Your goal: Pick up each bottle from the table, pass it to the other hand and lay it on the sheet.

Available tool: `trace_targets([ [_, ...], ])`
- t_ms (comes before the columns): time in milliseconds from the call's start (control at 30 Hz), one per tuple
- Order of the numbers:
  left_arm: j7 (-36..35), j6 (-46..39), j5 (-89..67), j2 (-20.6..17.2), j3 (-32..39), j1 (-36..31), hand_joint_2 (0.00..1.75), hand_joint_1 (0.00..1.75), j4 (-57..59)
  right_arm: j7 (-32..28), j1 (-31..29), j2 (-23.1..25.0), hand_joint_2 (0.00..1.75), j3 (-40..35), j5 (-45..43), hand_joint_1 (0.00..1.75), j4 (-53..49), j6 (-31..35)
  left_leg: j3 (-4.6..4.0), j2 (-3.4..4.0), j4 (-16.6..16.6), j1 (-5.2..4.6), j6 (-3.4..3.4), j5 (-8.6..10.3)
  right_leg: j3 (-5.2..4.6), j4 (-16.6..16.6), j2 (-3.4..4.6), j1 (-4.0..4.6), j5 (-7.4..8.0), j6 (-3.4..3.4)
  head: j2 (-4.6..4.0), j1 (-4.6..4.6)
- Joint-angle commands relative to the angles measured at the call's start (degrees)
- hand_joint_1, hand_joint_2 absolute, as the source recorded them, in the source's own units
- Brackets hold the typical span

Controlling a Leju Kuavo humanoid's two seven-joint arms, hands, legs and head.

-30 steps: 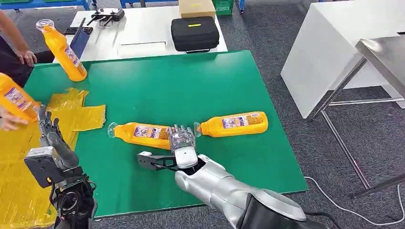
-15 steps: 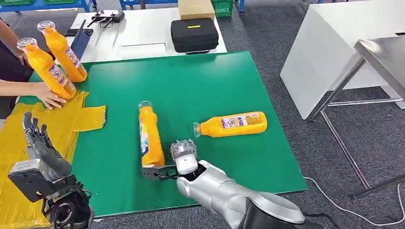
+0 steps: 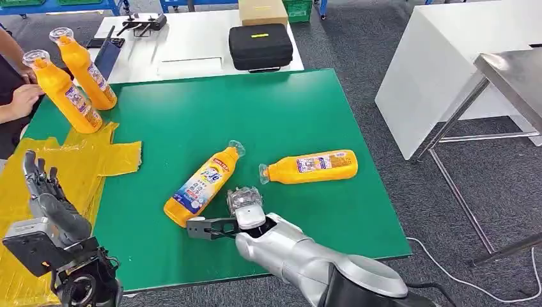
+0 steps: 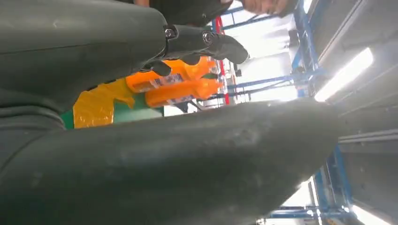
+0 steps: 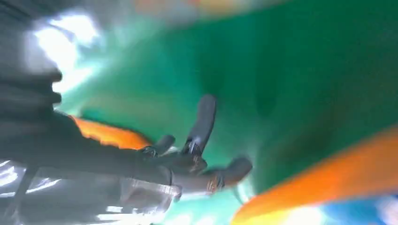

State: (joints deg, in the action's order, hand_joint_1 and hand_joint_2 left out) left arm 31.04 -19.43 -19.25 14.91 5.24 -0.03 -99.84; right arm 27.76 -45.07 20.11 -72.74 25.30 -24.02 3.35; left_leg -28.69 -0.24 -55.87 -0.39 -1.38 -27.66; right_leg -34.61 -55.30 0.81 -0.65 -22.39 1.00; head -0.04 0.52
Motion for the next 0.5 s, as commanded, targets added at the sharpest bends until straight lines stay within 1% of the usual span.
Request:
trace_targets([
  [33, 0.67, -0.47, -0.65, 2.78, 5.96, 3.05, 0.00, 0.00, -3.21, -5.72, -8.64, -0.11, 1.75, 0.59, -6.68, 0.00, -9.88, 3.49, -0.14, 0.21, -0.17, 0.09, 0.15, -0.08, -0.19, -0.13, 0.13, 0.09, 0.01, -0.07, 0.00, 0.00],
  [67, 0.85, -0.24, -0.67, 2.87, 6.12, 3.39, 0.00, 0.00, -3.55, -5.21, -9.10, -0.11, 0.00, 0.82, -6.95, 0.00, -10.53, 2.95, -0.14, 0.18, -0.11, 0.04, 0.08, -0.04, -0.18, -0.09, 0.13, 0.04, 0.03, -0.04, 0.00, -0.02],
  [100, 1.13, -0.25, -0.59, 3.31, 6.95, 4.46, 0.00, 0.00, -4.75, -8.69, -10.99, -0.11, 0.00, 4.30, -6.97, 0.00, -13.16, 5.94, -0.15, 0.21, -0.14, 0.06, 0.10, -0.06, -0.20, -0.11, 0.15, 0.06, 0.02, -0.05, 0.00, 0.00],
  [133, 1.13, -0.25, -0.59, 3.31, 6.95, 4.46, 0.00, 0.00, -4.75, -8.69, -10.99, -0.11, 0.00, 4.30, -6.97, 0.00, -13.16, 5.94, -0.23, 0.27, -0.22, 0.07, 0.13, -0.10, -0.29, -0.19, 0.20, 0.07, 0.00, -0.06, 0.00, 0.02],
  [167, 1.16, -0.28, -0.70, 3.93, 7.73, 4.60, 0.00, 0.00, -5.41, -12.05, -10.53, -0.11, 0.00, 9.20, -4.07, 0.00, -16.74, 6.44, -0.22, 0.21, -0.22, 0.15, 0.17, -0.12, -0.30, -0.17, 0.11, 0.17, -0.05, -0.07, 0.00, 0.00],
  [200, 1.20, -0.18, -0.85, 4.24, 8.17, 4.62, 0.00, 0.00, -5.68, -13.35, -10.30, -0.11, 0.00, 12.55, -0.92, 0.00, -19.25, 5.96, -0.20, 0.13, -0.14, 0.09, 0.13, -0.07, -0.31, -0.13, 0.03, 0.11, -0.05, -0.04, 0.00, 0.02],
  [267, 1.22, 0.26, -0.58, 4.19, 8.67, 4.80, 0.00, 0.00, -6.46, -13.12, -8.02, -0.11, 0.00, 20.93, 7.83, 0.00, -25.83, 2.35, -0.29, 0.00, -0.16, 0.12, 0.14, -0.06, -0.32, -0.12, -0.04, 0.15, -0.05, -0.04, 0.00, 0.00],
  [300, 1.16, 0.43, -0.46, 4.16, 8.82, 4.79, 0.00, 0.00, -6.63, -12.98, -7.02, -0.11, 0.00, 23.21, 10.00, 0.00, -27.69, 0.29, -0.27, 0.03, -0.19, 0.15, 0.16, -0.10, -0.31, -0.14, -0.02, 0.18, -0.08, -0.05, 0.00, 0.02],
  [333, 1.11, 0.55, -0.40, 4.15, 8.93, 4.81, 0.00, 0.00, -6.72, -12.95, -6.54, -0.11, 1.75, 24.26, 11.02, 0.00, -28.54, -0.63, -0.30, 0.05, -0.15, 0.12, 0.13, -0.07, -0.35, -0.12, 0.02, 0.15, -0.04, -0.03, 0.00, 0.00],
  [433, 0.97, 1.24, 0.46, 3.45, 9.63, 4.60, 0.00, 0.00, -7.26, -14.13, -4.37, -0.11, 1.75, 27.91, 15.86, 0.00, -29.38, -2.00, -0.28, -0.09, -0.05, 0.12, 0.10, 0.01, -0.28, -0.04, -0.10, 0.11, -0.02, -0.02, 0.00, 0.00],
  [467, 1.06, 1.53, 0.69, 3.36, 9.77, 4.73, 0.00, 0.00, -7.37, -14.51, -3.99, -0.11, 0.00, 28.28, 17.14, 0.00, -28.26, -2.14, -0.24, -0.14, -0.04, 0.15, 0.13, 0.00, -0.22, -0.02, -0.15, 0.14, -0.04, -0.04, 0.00, 0.00],
  [500, 1.29, 1.60, 0.83, 3.29, 9.81, 4.84, 0.00, 0.00, -7.36, -14.84, -4.13, -0.11, 0.00, 27.86, 17.75, 0.00, -27.08, -2.05, -0.24, -0.13, 0.00, 0.10, 0.10, 0.03, -0.24, 0.00, -0.11, 0.10, -0.01, -0.02, 0.00, 0.00],
])
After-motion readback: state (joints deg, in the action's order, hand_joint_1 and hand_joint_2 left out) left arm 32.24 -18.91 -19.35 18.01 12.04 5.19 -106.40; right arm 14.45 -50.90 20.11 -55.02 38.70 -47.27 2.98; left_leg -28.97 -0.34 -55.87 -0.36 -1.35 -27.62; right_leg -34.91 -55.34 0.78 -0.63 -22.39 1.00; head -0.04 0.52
